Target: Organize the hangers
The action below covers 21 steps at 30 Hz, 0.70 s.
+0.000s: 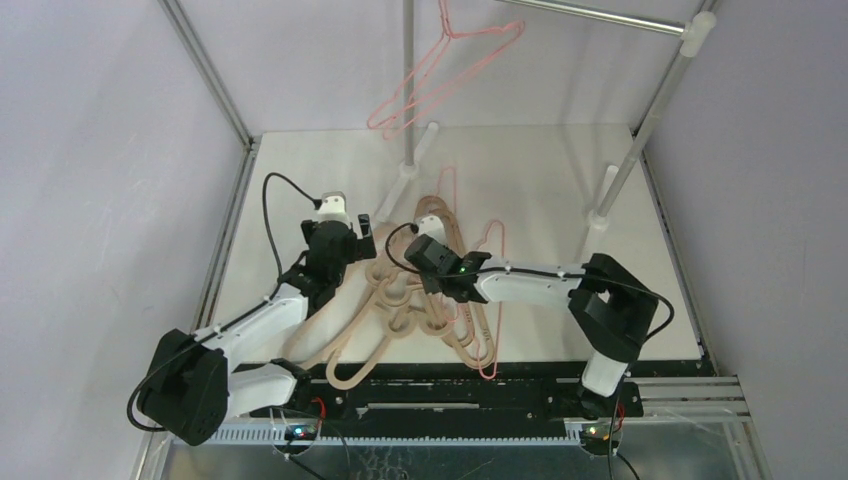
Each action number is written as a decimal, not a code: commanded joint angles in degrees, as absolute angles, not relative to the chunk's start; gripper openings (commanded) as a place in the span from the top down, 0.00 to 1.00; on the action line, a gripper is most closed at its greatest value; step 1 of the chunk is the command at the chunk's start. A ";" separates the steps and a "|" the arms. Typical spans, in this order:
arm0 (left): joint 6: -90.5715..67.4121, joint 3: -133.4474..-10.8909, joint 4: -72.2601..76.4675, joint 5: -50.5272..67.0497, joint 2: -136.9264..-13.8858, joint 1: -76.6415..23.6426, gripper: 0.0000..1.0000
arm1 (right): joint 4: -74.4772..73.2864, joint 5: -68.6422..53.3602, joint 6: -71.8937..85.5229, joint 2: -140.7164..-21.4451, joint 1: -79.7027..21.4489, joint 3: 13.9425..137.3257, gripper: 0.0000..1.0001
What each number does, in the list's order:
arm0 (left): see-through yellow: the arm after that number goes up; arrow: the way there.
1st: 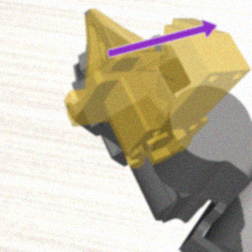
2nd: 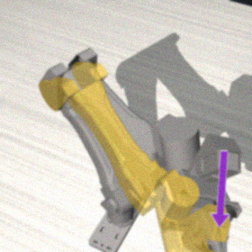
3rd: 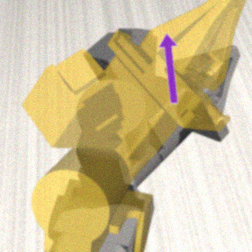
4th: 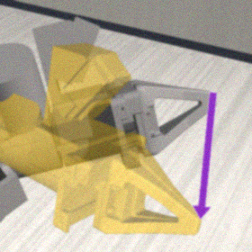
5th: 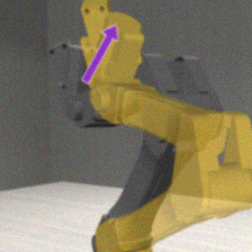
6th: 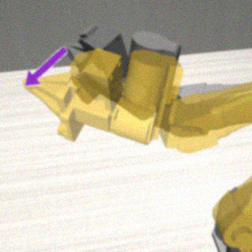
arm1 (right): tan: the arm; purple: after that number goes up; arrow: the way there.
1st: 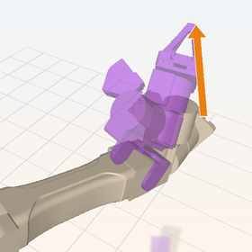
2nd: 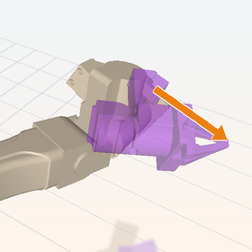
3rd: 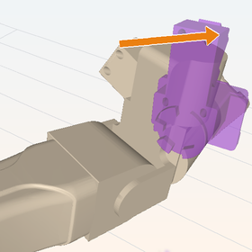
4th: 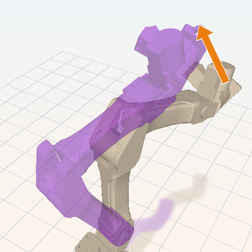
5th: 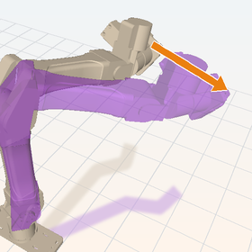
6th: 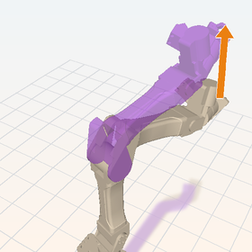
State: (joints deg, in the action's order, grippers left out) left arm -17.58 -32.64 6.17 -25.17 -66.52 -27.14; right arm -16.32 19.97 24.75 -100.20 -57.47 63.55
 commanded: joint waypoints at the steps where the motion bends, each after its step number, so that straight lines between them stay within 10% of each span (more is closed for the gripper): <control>1: -18.28 -33.66 7.46 -25.92 -64.86 -27.34 0.00 | -15.87 31.29 24.46 -94.26 -56.34 63.10 1.00; 21: -18.08 -34.18 7.56 -25.84 -66.68 -27.37 0.01 | -11.91 19.46 24.53 -55.48 -41.67 54.28 1.00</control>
